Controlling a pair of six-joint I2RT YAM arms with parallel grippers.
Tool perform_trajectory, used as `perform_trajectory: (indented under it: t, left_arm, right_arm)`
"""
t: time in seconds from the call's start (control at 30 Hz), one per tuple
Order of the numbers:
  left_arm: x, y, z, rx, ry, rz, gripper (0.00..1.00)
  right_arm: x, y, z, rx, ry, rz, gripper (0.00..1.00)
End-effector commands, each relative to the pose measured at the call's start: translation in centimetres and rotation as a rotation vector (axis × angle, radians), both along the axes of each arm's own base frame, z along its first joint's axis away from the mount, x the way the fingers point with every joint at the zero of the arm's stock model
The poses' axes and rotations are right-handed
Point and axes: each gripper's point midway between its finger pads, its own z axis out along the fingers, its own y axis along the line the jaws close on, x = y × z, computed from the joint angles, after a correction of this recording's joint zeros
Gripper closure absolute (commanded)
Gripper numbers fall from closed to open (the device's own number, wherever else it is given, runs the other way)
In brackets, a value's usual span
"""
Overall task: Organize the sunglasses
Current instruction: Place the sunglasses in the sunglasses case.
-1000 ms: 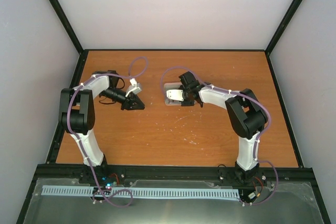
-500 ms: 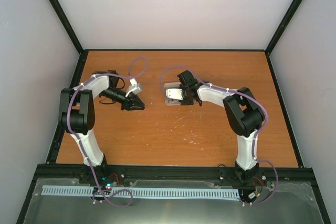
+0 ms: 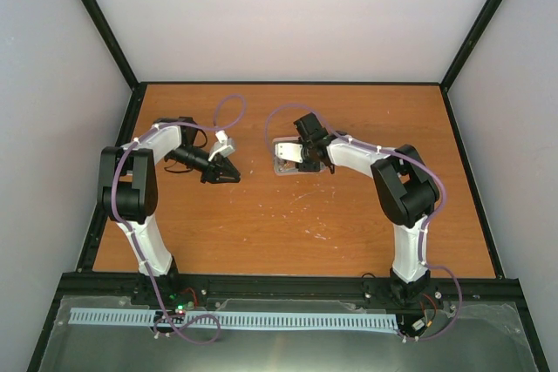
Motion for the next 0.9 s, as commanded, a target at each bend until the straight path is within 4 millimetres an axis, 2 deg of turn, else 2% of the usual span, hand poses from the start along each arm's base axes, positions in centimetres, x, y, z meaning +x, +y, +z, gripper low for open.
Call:
perform_trajectory:
  t: [0.0,0.1,0.37,0.6,0.73,0.87]
  left_arm:
    - [0.5,-0.2,0.6,-0.033,-0.044,-0.013,0.75]
    - [0.4,-0.2,0.7,-0.033,-0.044,-0.015,0.74]
    - [0.6,-0.2,0.8,-0.032,-0.052,-0.015,0.75]
    - [1.5,-0.3,1.2,-0.038,-0.071,-0.018,0.75]
    - [2.8,-0.4,1.4,-0.044,-0.085,-0.012,0.74]
    - [5.4,-0.7,1.9,-0.050,-0.109,-0.003,0.74]
  right_arm:
    - [0.9,0.4,1.0,0.038,-0.006,-0.041,0.64]
    - [1.1,0.5,1.6,0.050,-0.018,-0.054,0.63]
    - [0.2,0.0,2.7,0.082,0.003,-0.099,0.58]
    - [-0.8,-0.8,5.2,0.136,-0.022,-0.171,0.59]
    - [-2.2,-1.7,6.5,0.160,-0.023,-0.217,0.59]
    - [-3.9,-2.9,8.5,0.229,-0.035,-0.332,0.59]
